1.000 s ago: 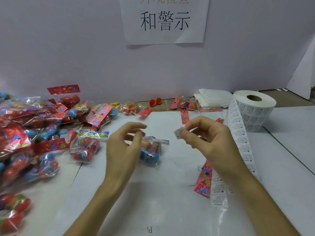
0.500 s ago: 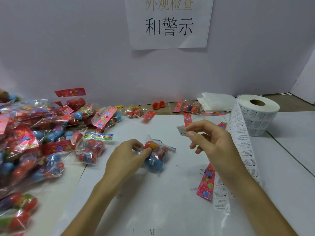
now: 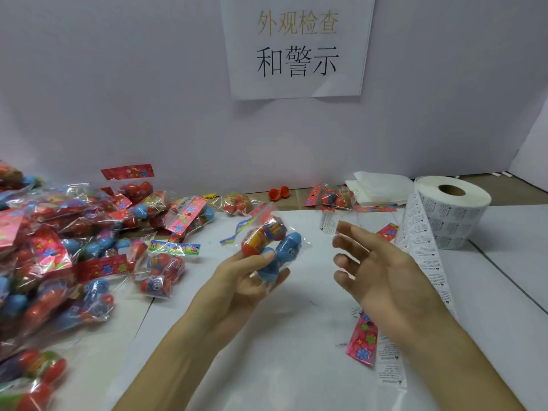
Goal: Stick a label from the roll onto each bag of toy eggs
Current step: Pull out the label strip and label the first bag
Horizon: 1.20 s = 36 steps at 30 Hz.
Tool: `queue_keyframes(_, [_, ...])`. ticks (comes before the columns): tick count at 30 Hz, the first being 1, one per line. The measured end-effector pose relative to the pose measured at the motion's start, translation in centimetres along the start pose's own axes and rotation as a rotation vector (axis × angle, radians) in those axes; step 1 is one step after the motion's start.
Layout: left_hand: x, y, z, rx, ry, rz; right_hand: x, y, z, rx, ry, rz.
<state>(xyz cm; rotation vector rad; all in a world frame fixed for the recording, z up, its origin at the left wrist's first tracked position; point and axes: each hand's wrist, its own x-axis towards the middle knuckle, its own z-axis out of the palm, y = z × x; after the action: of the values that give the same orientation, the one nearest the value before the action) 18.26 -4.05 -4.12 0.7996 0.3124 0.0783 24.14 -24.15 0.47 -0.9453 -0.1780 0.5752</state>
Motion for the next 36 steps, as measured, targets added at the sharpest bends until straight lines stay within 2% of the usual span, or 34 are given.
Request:
queue_keyframes(4, [0.0, -1.5, 0.8, -0.065, -0.043, 0.038, 0.1, 0.8, 0.5, 0.126, 0.072, 0.089])
queue_keyframes(14, [-2.6, -2.8, 3.5, 0.077, -0.06, 0.159, -0.1, 2.5, 0.8, -0.156, 0.118, 0.057])
queue_keyframes(21, [-3.0, -3.2, 4.1, 0.162, -0.005, 0.261, -0.1, 2.8, 0.8, -0.138, 0.125, 0.033])
queue_keyframes(36, [-2.8, -4.2, 4.0, 0.167, 0.077, 0.293, 0.3, 3.8, 1.0, -0.087, 0.159, 0.044])
